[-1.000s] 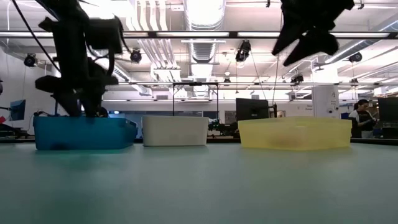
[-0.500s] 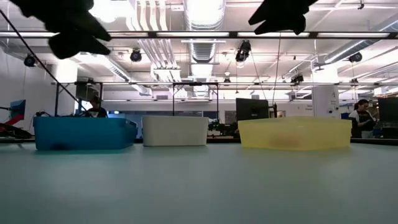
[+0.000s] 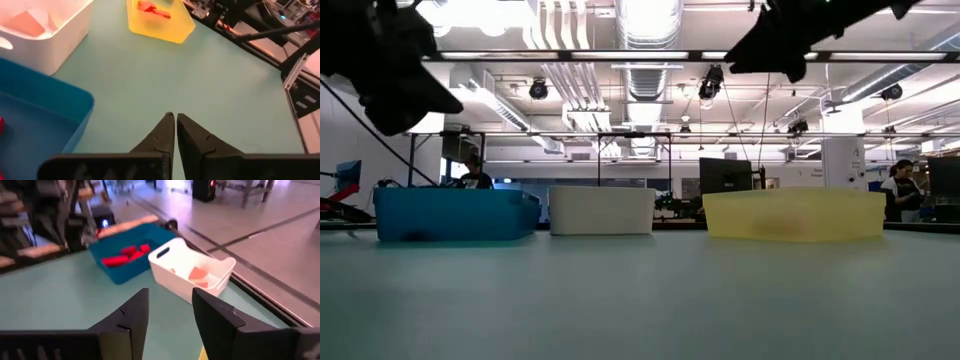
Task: Sort & place blocks by color
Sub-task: Return to Home Position
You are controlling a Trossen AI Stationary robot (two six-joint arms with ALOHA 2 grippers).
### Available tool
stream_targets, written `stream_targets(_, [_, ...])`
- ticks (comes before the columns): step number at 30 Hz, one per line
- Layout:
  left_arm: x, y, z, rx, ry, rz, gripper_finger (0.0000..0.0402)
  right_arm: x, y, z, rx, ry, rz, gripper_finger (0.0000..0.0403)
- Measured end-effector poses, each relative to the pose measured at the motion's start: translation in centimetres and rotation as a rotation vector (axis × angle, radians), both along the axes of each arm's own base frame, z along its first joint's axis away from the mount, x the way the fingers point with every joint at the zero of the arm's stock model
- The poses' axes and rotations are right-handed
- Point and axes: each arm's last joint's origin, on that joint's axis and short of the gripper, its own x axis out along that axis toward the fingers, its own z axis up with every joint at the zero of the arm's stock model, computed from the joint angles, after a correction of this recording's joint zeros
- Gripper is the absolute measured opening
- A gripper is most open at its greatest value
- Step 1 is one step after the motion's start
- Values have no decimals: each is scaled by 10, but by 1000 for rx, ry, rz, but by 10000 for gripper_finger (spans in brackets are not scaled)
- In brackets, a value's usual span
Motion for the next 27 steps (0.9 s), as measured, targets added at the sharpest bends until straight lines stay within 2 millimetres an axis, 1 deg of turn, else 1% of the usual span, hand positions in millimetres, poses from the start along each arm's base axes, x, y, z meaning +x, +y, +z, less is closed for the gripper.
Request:
stream_targets(3, [-8, 3, -9, 1, -18, -45, 1, -10, -3, -7, 20, -68, -25, 131])
stream_targets(6, [-14, 5, -11, 21, -64, -115, 1, -23, -3, -15, 34, -148, -34, 113])
stream_targets(8, [-18, 6, -10, 23, -136, -150, 1, -32, -2, -19, 59, -197, -39, 100])
stream_targets(10, [-21, 7, -5, -8, -215, -148, 1, -40, -1, -22, 102, -227, -60, 87])
stream_targets(13, [-26, 9, -5, -23, -246, -148, 1, -50, -1, -29, 101, -198, -65, 72])
stream_targets(15, [-28, 11, -3, -34, -273, -146, 1, -54, 1, -33, 183, -206, -60, 65])
stream_targets(16, [-29, 11, -2, -40, -286, -146, 1, -55, 2, -32, 205, -226, -54, 63])
stream_targets(17, [-29, 11, -1, -48, -299, -144, 1, -56, 3, -30, 202, -238, -44, 61])
stream_targets(19, [-29, 11, 3, -44, -337, -154, 1, -57, 5, -27, 126, -227, 9, 59])
stream_targets(23, [-32, 12, 9, 199, -380, -217, 1, -60, 13, -22, -114, -187, 267, 61])
stream_targets(25, [-35, 13, 15, 323, -432, -240, 1, -63, 13, -19, -168, -217, 288, 64])
stream_targets(27, [-35, 12, 19, 455, -465, -302, 1, -68, 12, -18, -204, -236, 284, 66])
